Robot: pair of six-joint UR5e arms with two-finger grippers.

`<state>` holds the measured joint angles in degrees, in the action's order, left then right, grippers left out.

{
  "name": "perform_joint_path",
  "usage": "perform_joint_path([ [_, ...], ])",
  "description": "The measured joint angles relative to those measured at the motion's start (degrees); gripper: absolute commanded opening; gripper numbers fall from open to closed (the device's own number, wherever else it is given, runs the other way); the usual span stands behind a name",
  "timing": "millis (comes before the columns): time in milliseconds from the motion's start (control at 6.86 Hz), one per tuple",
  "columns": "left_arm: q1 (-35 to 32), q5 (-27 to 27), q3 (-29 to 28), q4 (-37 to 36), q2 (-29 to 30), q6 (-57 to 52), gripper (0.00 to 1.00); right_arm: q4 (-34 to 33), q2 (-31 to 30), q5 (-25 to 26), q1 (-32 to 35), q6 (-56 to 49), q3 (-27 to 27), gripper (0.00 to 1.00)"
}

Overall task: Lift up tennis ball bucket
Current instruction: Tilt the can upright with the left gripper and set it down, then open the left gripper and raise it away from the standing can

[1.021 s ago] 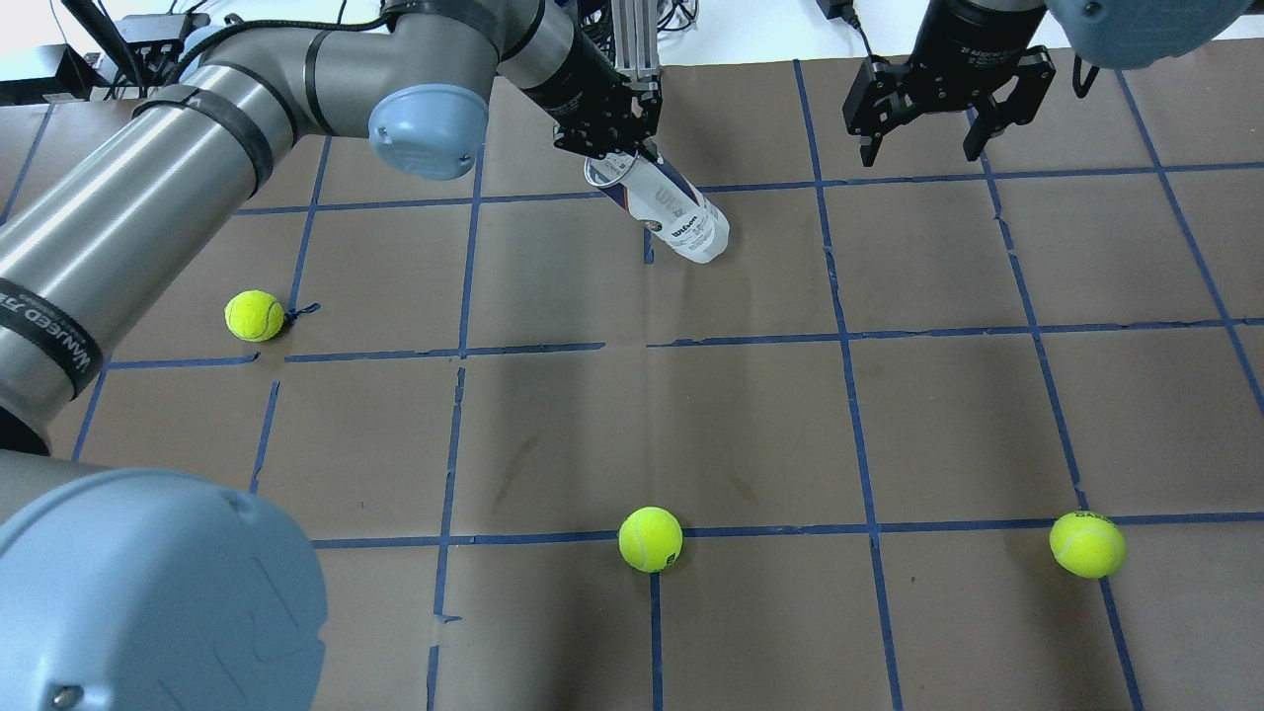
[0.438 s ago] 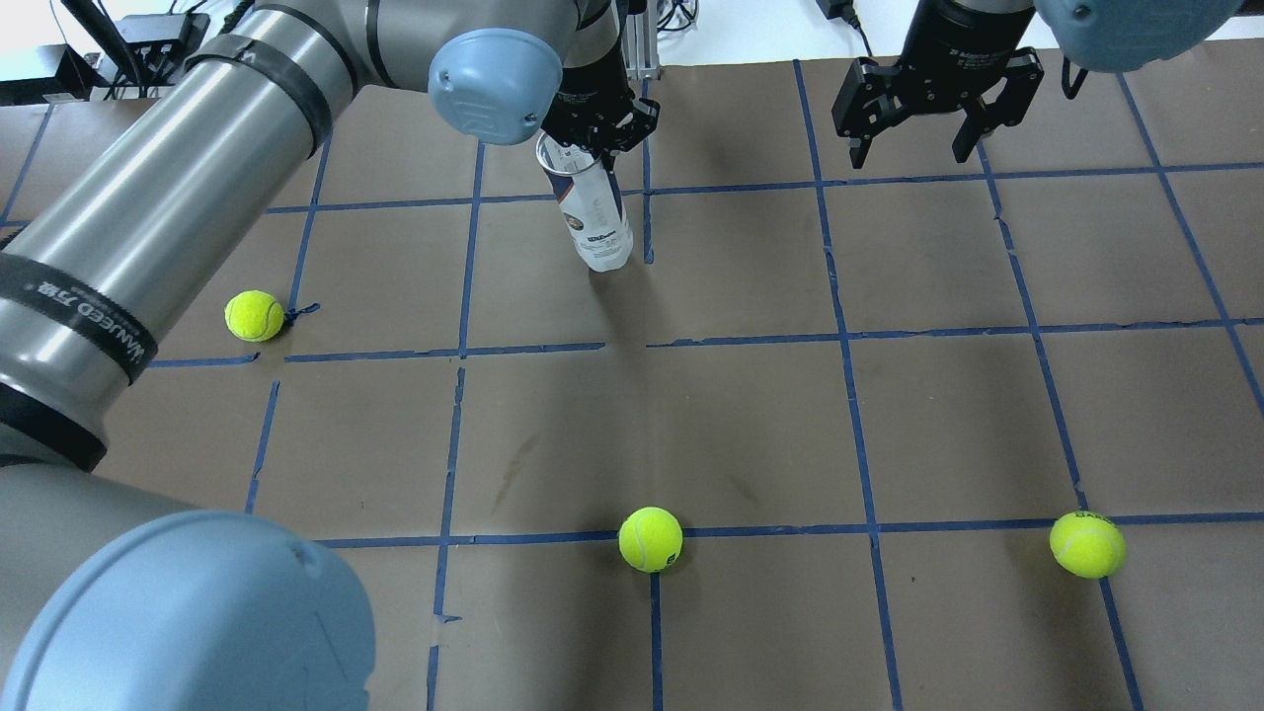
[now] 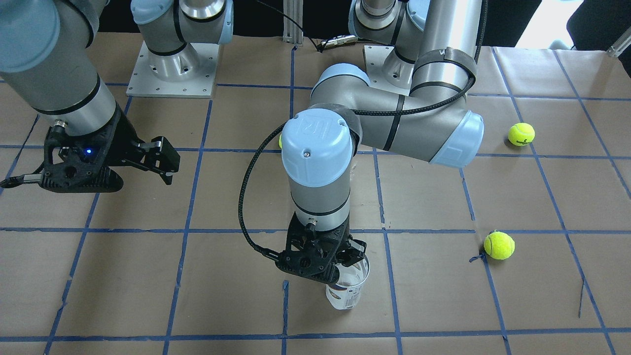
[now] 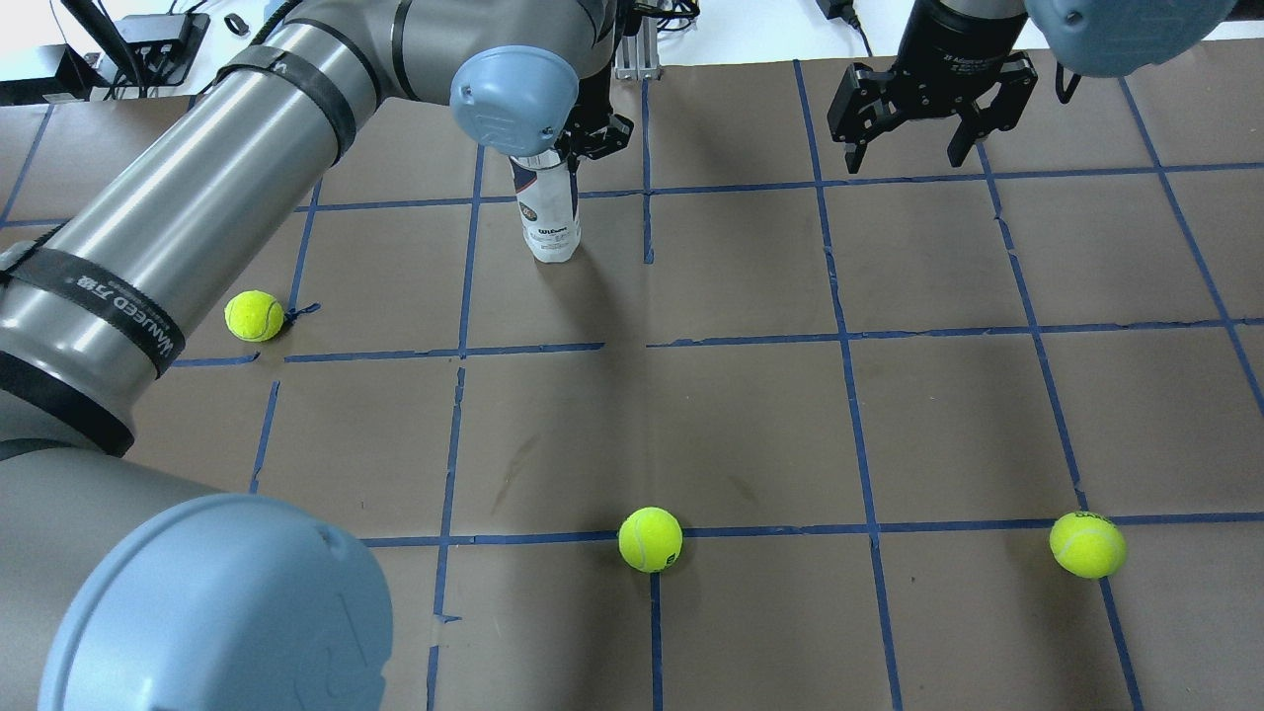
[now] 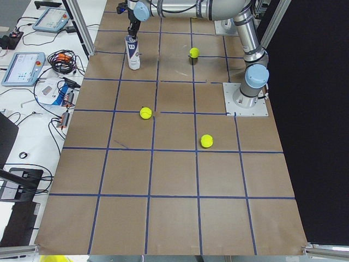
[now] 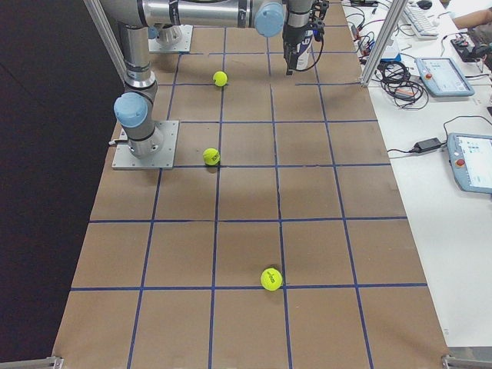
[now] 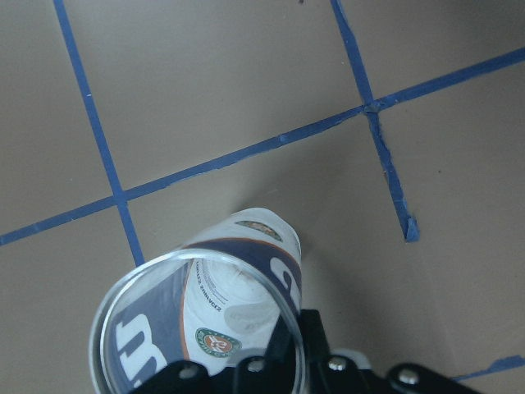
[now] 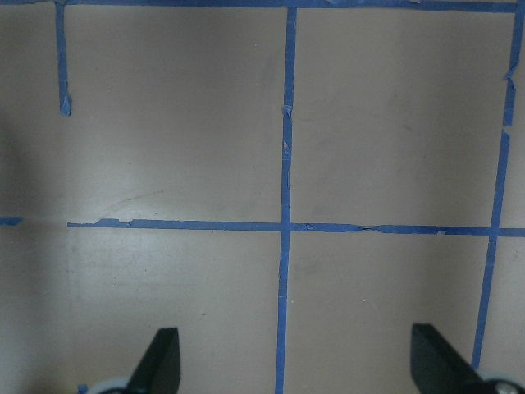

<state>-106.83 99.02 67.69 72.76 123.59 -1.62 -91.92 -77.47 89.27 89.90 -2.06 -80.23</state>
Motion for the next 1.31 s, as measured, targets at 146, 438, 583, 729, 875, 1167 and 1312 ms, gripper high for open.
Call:
perform_joint_path([
  [146, 0.21, -2.13, 0.16, -0.01, 0.01, 0.17, 1.0, 0.04, 0.05, -0.02, -0.03, -0.11, -0.16, 1.0],
  [438, 0.67, -3.3, 0.31, 0.71, -0.26, 0.24, 1.0, 0.05, 0.1, -0.07, -0.34, -0.23, -0.46, 1.0],
  [583, 0.82, -3.34, 0.08, 1.25, -0.82, 0.18, 1.0, 0.03, 0.11, -0.06, -0.45, -0.25, -0.53, 1.0],
  [729, 0.94, -3.37, -0.25, 2.36, -1.97, 0.1, 1.0, 0.03, 0.12, -0.06, -0.48, -0.29, -0.58, 1.0],
  [875, 1.08, -3.5, -0.44, 4.75, -4.02, 0.11, 1.0, 0.01, 0.12, -0.07, -0.51, -0.3, -0.61, 1.0],
  [1167, 4.7, -5.52, 0.48, 14.38, -11.83, -0.22, 1.0, 0.02, 0.12, -0.12, -0.54, -0.35, -0.62, 1.0],
  [1312, 8.69, -6.78, 2.06, 19.5, -16.56, -1.67, 1.0, 0.01, 0.12, -0.09, -0.58, -0.35, -0.62, 1.0],
])
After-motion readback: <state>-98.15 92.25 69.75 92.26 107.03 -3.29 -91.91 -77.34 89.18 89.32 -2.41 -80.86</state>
